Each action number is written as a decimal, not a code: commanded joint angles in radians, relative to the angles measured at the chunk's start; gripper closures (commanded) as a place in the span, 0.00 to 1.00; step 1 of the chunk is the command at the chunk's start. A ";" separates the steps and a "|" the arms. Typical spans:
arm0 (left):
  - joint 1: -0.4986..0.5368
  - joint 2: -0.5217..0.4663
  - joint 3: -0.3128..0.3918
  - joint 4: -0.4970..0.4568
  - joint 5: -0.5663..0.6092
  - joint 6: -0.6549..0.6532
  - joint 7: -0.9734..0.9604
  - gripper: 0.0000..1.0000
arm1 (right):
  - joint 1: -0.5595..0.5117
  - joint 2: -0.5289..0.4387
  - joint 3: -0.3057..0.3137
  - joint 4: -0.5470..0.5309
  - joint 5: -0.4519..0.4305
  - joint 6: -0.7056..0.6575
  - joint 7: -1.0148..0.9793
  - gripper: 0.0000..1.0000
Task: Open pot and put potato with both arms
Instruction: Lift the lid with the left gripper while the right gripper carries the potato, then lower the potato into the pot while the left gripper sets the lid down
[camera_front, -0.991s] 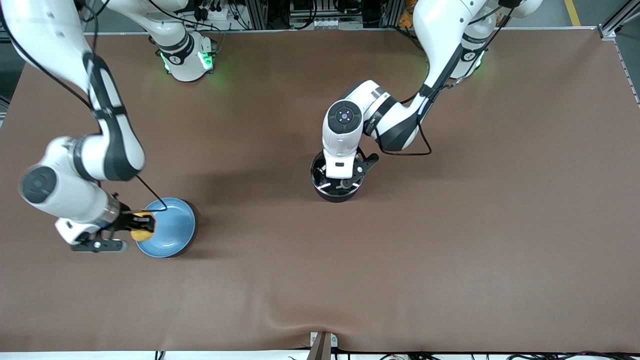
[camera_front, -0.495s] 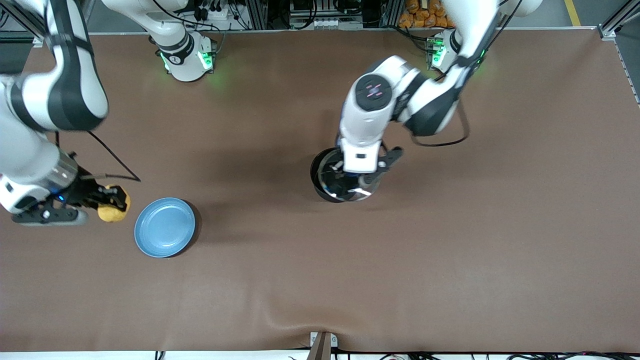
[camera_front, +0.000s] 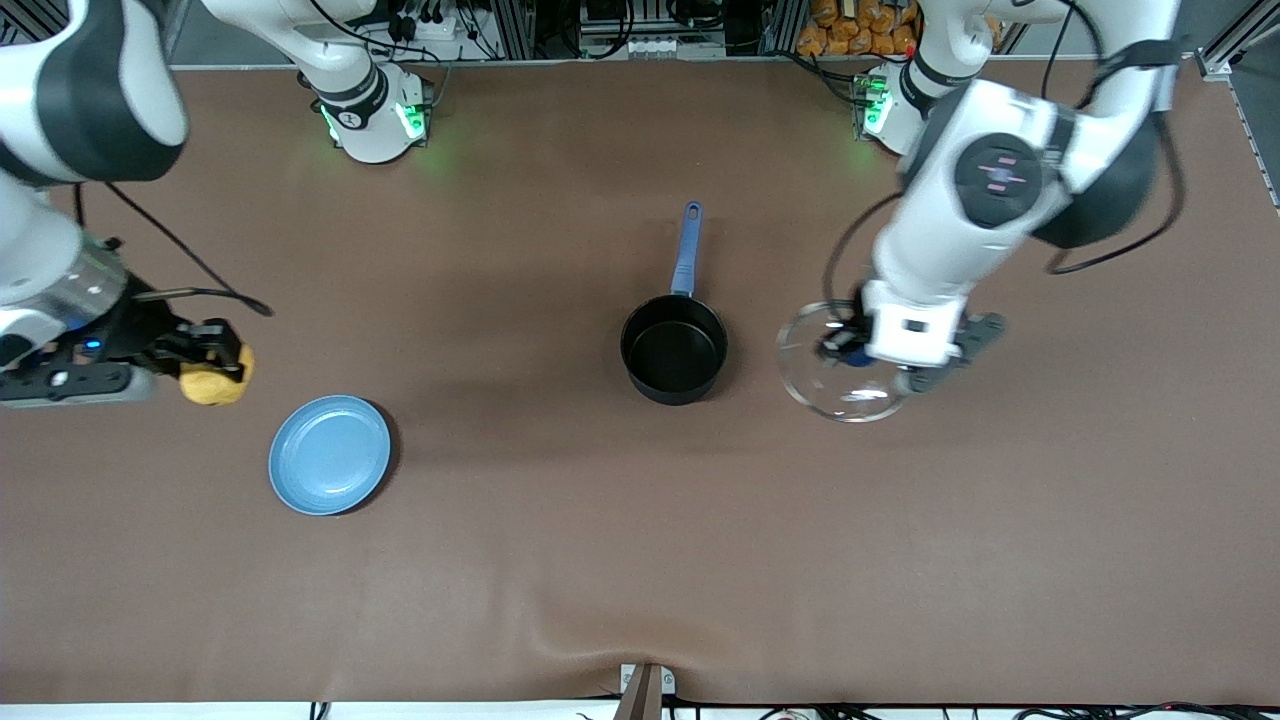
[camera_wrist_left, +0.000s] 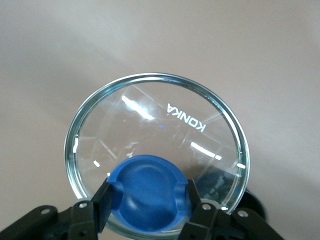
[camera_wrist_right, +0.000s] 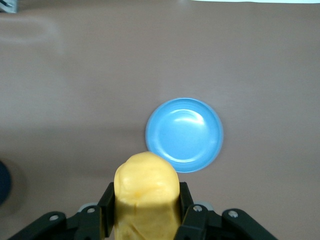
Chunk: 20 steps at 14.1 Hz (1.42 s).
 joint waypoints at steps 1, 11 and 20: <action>0.085 -0.099 -0.015 -0.148 0.006 0.012 0.158 1.00 | 0.139 0.019 -0.006 0.035 -0.016 -0.009 0.201 1.00; 0.264 -0.098 -0.012 -0.498 0.022 0.378 0.379 1.00 | 0.581 0.309 -0.006 0.070 -0.170 0.241 0.793 1.00; 0.301 0.060 -0.010 -0.560 0.089 0.630 0.382 1.00 | 0.737 0.558 -0.013 0.196 -0.210 0.332 0.902 1.00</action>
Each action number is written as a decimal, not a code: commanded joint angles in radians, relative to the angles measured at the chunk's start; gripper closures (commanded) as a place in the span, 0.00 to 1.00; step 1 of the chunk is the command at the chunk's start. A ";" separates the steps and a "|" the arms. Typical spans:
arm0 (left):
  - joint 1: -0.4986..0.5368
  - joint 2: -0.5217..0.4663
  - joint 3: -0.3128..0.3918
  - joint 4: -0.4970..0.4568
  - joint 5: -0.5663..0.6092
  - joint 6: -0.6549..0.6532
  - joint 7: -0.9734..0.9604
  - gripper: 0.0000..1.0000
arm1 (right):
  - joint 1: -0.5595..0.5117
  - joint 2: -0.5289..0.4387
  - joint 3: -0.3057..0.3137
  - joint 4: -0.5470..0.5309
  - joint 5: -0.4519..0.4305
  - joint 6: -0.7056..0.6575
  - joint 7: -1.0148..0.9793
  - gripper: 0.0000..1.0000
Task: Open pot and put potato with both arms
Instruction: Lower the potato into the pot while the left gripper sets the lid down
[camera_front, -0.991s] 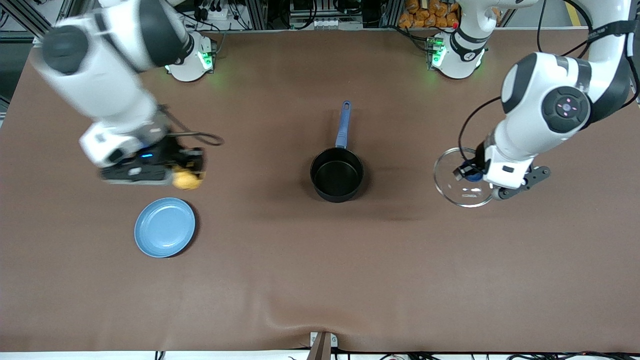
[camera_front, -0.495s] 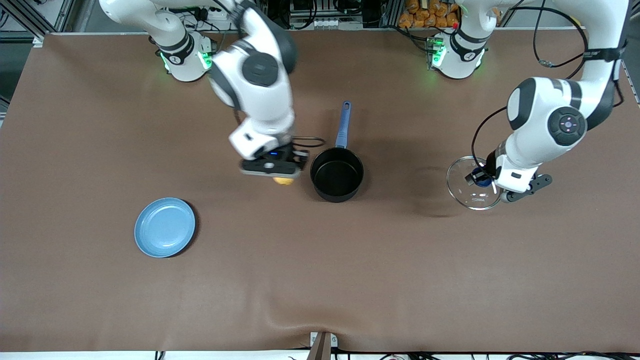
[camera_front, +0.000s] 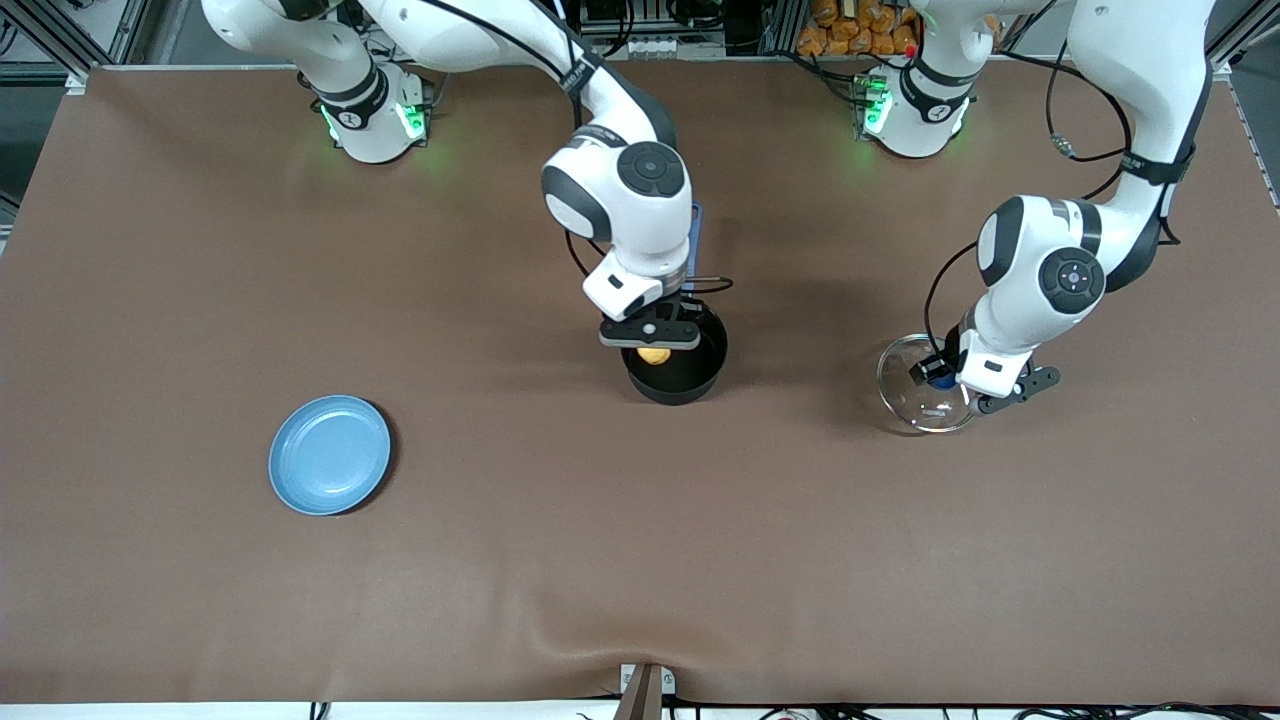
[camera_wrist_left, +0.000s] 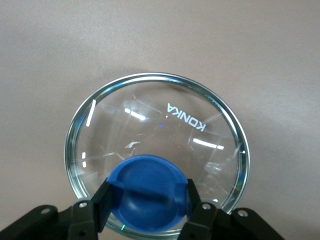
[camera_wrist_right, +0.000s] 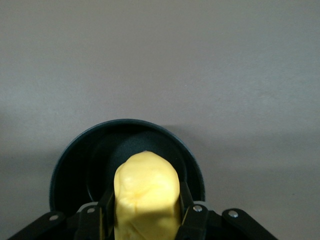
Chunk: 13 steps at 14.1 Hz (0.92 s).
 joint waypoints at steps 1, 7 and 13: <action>0.022 -0.009 -0.008 -0.007 0.031 0.018 0.006 1.00 | 0.032 0.062 -0.014 0.056 -0.054 -0.017 0.035 1.00; 0.030 -0.003 -0.008 -0.025 0.049 0.012 0.016 1.00 | 0.049 0.125 -0.014 0.073 -0.077 0.044 0.104 1.00; 0.048 0.021 -0.010 -0.030 0.049 -0.018 0.047 0.51 | 0.059 0.177 -0.017 0.073 -0.093 0.112 0.136 1.00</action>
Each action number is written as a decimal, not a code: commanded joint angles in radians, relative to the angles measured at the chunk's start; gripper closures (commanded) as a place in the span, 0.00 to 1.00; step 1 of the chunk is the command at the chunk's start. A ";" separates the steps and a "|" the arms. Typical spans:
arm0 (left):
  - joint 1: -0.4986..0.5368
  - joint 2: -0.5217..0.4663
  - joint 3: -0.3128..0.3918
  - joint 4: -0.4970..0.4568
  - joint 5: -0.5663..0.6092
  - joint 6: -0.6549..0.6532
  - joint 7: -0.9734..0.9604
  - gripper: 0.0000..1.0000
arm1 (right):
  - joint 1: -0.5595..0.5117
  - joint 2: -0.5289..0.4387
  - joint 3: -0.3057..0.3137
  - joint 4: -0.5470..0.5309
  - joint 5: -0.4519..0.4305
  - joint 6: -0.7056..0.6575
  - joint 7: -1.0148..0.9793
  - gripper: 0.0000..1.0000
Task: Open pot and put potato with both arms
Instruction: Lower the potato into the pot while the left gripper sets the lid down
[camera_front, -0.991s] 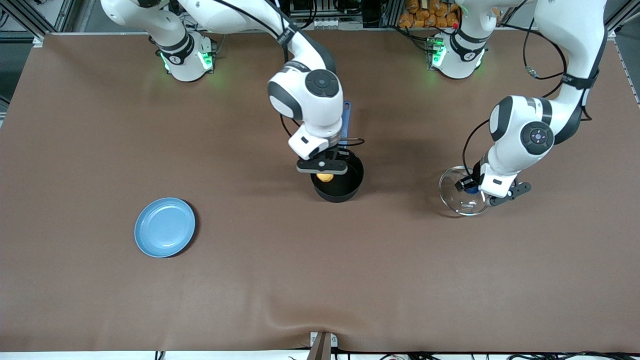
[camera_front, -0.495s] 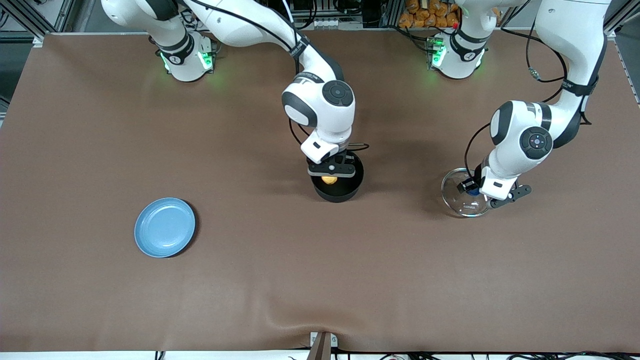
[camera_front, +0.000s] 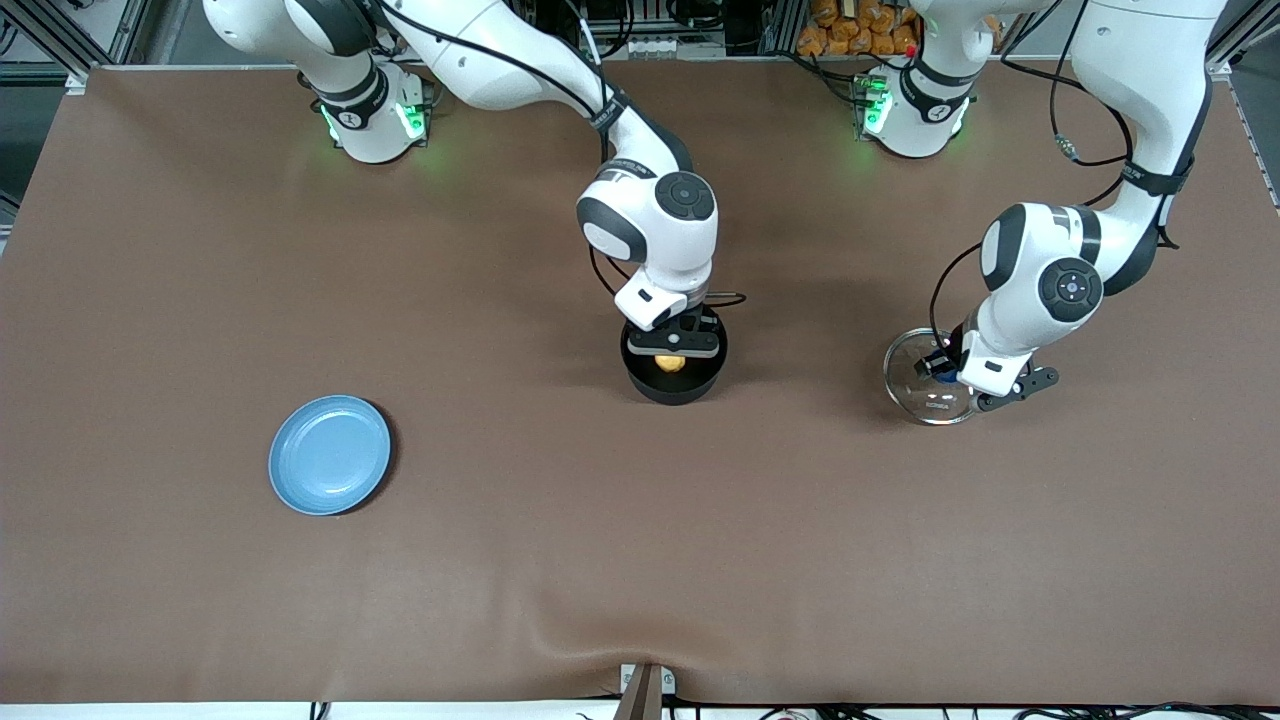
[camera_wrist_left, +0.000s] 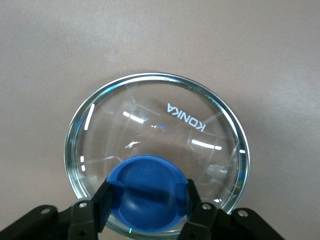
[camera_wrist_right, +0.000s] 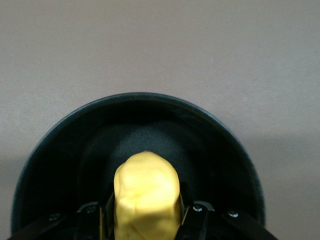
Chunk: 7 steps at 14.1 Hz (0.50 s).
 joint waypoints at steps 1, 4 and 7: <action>0.010 -0.014 -0.010 0.001 0.024 -0.035 0.005 0.01 | 0.014 0.035 -0.014 0.038 -0.028 0.009 0.032 1.00; 0.005 -0.065 -0.015 0.045 0.025 -0.145 0.005 0.00 | 0.012 0.042 -0.014 0.038 -0.028 0.010 0.039 0.84; 0.005 -0.163 -0.027 0.186 0.025 -0.376 0.032 0.00 | 0.011 0.042 -0.013 0.040 -0.028 0.009 0.042 0.70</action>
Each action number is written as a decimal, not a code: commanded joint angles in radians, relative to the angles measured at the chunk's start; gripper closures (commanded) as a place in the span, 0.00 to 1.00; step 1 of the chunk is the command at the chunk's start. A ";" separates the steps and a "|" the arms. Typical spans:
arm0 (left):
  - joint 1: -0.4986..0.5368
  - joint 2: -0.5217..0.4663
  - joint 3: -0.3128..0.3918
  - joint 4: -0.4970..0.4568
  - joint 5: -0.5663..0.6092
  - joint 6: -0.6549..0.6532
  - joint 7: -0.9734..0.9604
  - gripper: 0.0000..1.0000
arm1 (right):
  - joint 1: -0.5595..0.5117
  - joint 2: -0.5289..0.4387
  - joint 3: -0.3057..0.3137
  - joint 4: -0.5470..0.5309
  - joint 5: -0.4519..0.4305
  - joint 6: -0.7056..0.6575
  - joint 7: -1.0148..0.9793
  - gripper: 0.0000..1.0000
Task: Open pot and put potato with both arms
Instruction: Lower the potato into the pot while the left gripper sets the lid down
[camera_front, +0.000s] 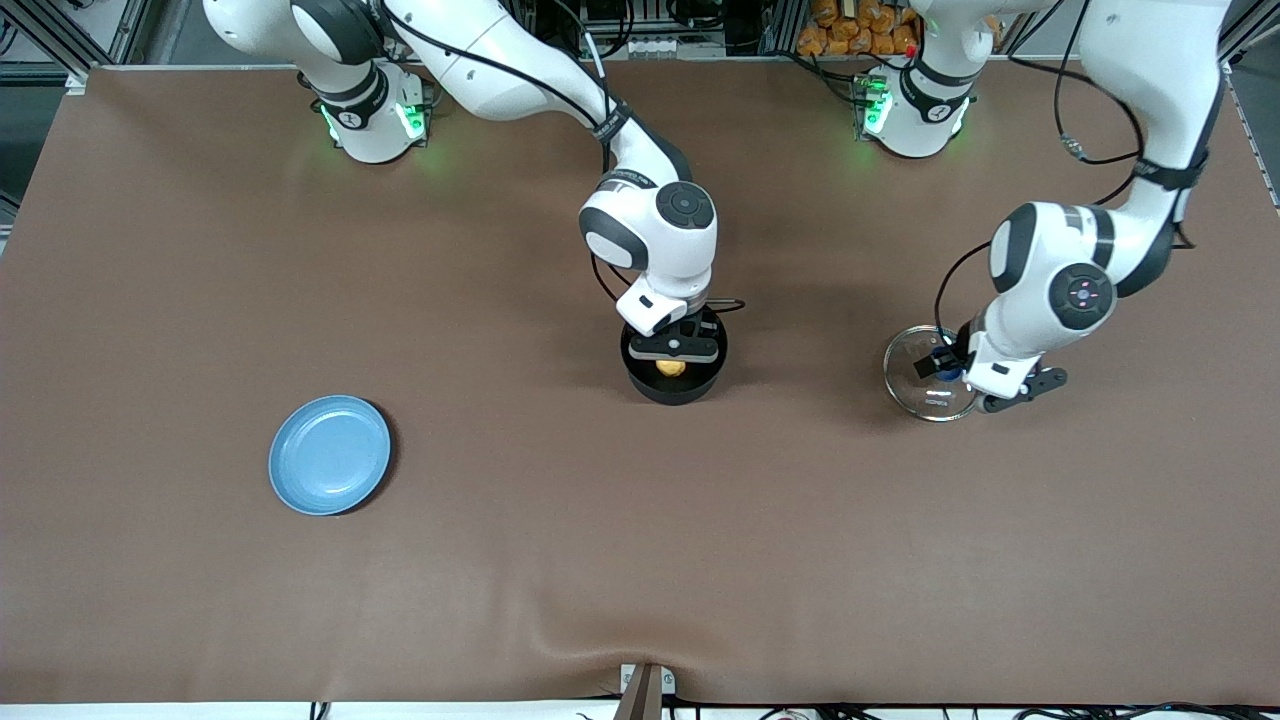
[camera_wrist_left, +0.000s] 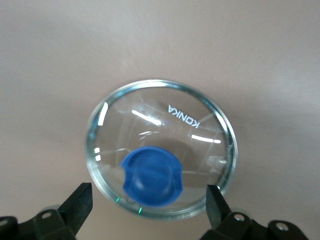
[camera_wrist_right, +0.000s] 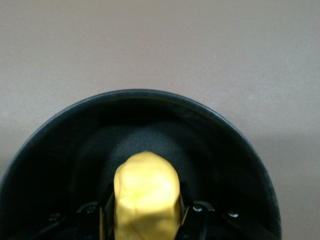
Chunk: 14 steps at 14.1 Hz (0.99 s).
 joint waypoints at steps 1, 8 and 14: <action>0.010 -0.122 -0.032 0.144 0.023 -0.237 0.041 0.00 | 0.007 0.020 -0.008 0.033 -0.025 -0.007 0.036 0.69; 0.007 -0.157 -0.038 0.606 0.003 -0.644 0.094 0.00 | 0.007 0.018 -0.008 0.033 -0.024 -0.007 0.041 0.51; 0.007 -0.228 -0.041 0.628 0.003 -0.666 0.133 0.00 | 0.007 0.018 -0.008 0.033 -0.025 -0.007 0.042 0.36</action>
